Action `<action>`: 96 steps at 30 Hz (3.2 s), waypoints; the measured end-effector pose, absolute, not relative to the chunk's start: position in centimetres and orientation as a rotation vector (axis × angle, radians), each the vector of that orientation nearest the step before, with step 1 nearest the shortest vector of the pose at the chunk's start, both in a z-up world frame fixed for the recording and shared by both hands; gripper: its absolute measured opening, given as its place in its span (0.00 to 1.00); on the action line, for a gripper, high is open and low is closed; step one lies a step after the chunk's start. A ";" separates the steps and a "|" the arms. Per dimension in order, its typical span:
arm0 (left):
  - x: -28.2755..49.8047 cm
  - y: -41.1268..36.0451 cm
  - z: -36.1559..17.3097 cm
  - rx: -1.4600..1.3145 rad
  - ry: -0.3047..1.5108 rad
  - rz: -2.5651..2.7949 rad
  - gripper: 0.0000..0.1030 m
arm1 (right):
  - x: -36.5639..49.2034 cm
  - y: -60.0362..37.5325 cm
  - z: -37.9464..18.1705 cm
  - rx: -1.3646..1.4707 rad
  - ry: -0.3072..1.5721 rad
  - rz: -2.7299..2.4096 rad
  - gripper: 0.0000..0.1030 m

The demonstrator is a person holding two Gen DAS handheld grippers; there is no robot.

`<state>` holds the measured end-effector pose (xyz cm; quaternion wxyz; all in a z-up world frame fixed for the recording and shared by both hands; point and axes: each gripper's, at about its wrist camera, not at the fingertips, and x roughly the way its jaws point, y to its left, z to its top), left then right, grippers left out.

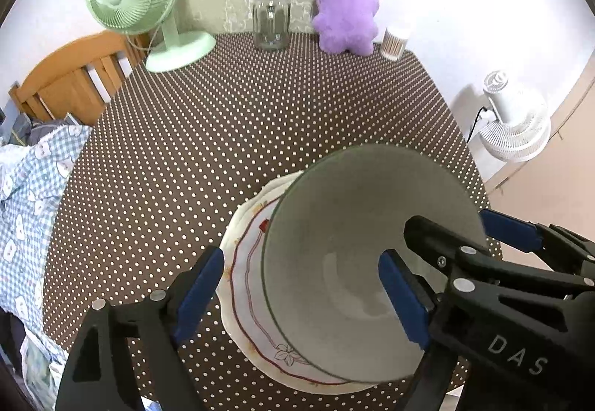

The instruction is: Organize plates and bowls

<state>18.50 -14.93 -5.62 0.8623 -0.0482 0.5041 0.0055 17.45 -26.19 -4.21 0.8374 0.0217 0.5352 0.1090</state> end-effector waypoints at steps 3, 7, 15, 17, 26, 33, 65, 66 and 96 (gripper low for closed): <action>17.8 -14.5 -4.4 -0.085 1.011 0.003 0.85 | 16.7 -25.8 -3.0 0.051 1.093 0.217 0.74; 16.7 -13.4 -2.8 -0.058 0.953 -0.018 0.85 | 15.2 -24.8 -1.3 0.050 1.032 0.189 0.74; 13.6 -8.1 -0.4 -0.050 0.859 -0.004 0.85 | 11.7 -21.8 1.7 0.083 0.952 0.126 0.74; 12.8 -6.9 0.0 -0.045 0.834 -0.005 0.87 | 10.5 -20.6 2.3 0.067 0.915 0.095 0.74; 8.6 -1.1 -0.3 0.012 0.747 -0.025 0.93 | 5.3 -16.3 2.4 0.064 0.798 0.007 0.74; 6.3 1.5 -1.4 0.007 0.693 -0.031 0.96 | 1.9 -13.5 0.6 0.019 0.736 -0.004 0.80; -0.8 2.2 -3.7 -0.055 0.571 0.027 1.00 | -5.3 -12.8 -3.0 0.035 0.640 0.009 0.81; -0.8 2.1 -3.6 -0.054 0.572 0.027 1.00 | -5.3 -12.9 -2.9 0.037 0.640 0.010 0.81; -0.6 1.5 -3.1 -0.059 0.596 0.029 1.00 | -4.4 -13.6 -2.5 0.054 0.672 0.020 0.81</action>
